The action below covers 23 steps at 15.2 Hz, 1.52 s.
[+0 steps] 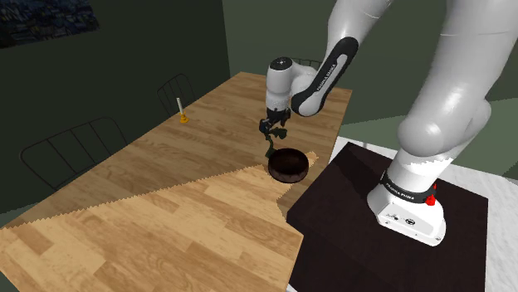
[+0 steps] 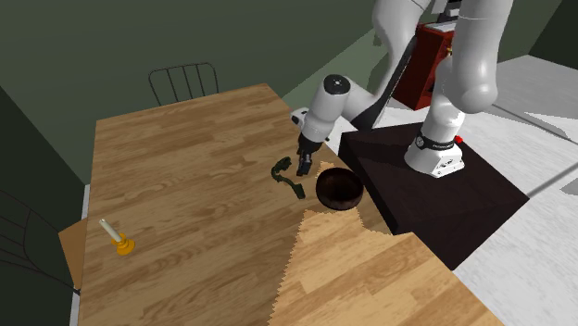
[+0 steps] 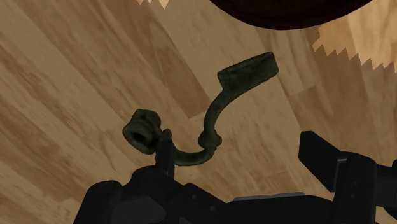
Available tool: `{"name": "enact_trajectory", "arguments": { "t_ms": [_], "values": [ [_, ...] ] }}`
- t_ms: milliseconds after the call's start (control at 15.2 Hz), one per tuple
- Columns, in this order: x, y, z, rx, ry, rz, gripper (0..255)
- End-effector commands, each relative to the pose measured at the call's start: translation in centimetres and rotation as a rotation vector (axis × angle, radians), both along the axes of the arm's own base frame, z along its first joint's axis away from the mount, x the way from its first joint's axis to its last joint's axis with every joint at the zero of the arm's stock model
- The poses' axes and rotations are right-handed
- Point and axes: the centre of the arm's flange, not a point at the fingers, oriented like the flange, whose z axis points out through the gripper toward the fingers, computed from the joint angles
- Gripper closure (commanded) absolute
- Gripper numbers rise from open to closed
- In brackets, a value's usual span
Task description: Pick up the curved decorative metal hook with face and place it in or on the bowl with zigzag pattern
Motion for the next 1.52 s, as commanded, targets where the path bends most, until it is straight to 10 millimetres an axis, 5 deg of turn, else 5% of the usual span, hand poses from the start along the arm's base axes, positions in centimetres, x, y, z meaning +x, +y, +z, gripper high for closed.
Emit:
{"name": "enact_trajectory", "arguments": {
  "t_ms": [0, 198, 726, 1254, 1320, 1452],
  "values": [
    [1.3, -0.5, -2.3, -0.015, -0.011, -0.027, 0],
    [3.2, -1.3, -5.7, -0.035, -0.024, -0.066, 0],
    [4.4, -2.4, -9.8, -0.039, -0.027, -0.073, 0],
    [4.5, -2.5, -10.1, -0.039, -0.027, -0.073, 0],
    [4.5, -2.5, -10.1, -0.039, -0.027, -0.073, 255],
    [4.5, -2.5, -10.1, -0.039, -0.027, -0.073, 255]
  ]
}}
